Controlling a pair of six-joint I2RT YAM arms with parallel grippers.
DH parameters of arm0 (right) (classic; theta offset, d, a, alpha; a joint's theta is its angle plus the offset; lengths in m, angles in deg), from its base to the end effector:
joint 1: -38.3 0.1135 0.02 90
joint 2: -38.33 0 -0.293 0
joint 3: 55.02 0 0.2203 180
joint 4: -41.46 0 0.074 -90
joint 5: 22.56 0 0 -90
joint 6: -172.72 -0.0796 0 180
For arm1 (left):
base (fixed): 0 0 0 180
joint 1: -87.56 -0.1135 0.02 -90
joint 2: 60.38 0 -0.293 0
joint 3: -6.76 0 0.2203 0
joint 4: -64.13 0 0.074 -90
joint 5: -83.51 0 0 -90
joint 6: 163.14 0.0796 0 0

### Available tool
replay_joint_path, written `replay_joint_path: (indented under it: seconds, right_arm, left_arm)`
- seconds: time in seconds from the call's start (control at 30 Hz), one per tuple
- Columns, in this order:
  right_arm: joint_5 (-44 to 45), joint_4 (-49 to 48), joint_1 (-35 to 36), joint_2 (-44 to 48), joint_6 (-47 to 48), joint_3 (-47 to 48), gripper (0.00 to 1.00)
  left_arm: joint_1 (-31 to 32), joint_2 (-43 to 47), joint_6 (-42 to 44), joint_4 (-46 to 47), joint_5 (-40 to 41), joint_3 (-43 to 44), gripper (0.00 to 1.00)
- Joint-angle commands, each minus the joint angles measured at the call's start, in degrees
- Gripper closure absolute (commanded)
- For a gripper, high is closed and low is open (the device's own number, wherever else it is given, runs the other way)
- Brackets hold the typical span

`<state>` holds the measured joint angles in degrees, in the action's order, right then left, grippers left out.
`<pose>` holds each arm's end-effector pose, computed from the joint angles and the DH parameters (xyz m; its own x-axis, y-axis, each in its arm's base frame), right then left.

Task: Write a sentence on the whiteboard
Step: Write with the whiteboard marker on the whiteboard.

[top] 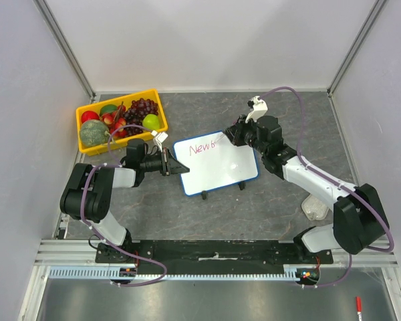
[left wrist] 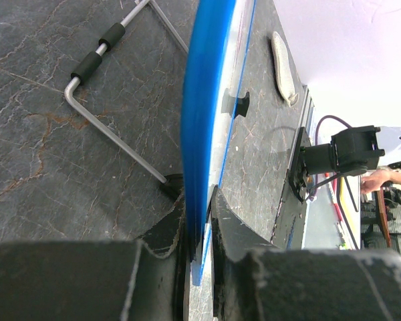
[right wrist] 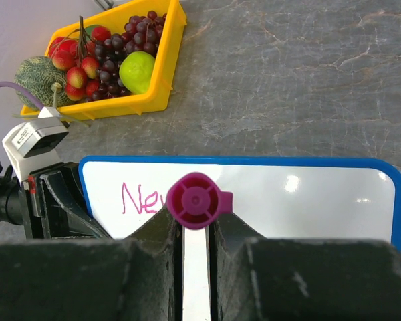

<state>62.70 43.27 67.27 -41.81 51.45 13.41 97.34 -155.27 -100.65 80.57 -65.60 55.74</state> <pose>0.2896 0.1678 0.3216 -0.4619 0.3356 -0.8210 -0.3665 0.7707 0.5212 0.2823 -0.1180 0.1907 -0.8104 -0.1010 -0.5772 0.5064 0.3748 -0.7766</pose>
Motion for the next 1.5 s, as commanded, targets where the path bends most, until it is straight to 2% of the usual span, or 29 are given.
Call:
replay_joint_path:
  seconds: [0.0,0.93,1.47]
  right_arm:
    - [0.9,-1.5,-0.3,-1.2,0.9,1.4,1.00]
    - [6.4,0.0,-1.3,-0.8,2.1,1.3,1.00]
    - [2.7,-1.2,-1.5,-2.2,0.2,3.6,1.00]
  left_arm:
    - [0.2,-0.3,3.7,-1.9,4.1,0.6,0.98]
    - [0.2,-0.3,3.9,-2.0,4.1,0.8,0.98]
    - [0.2,-0.5,3.8,-1.9,4.0,0.8,0.98]
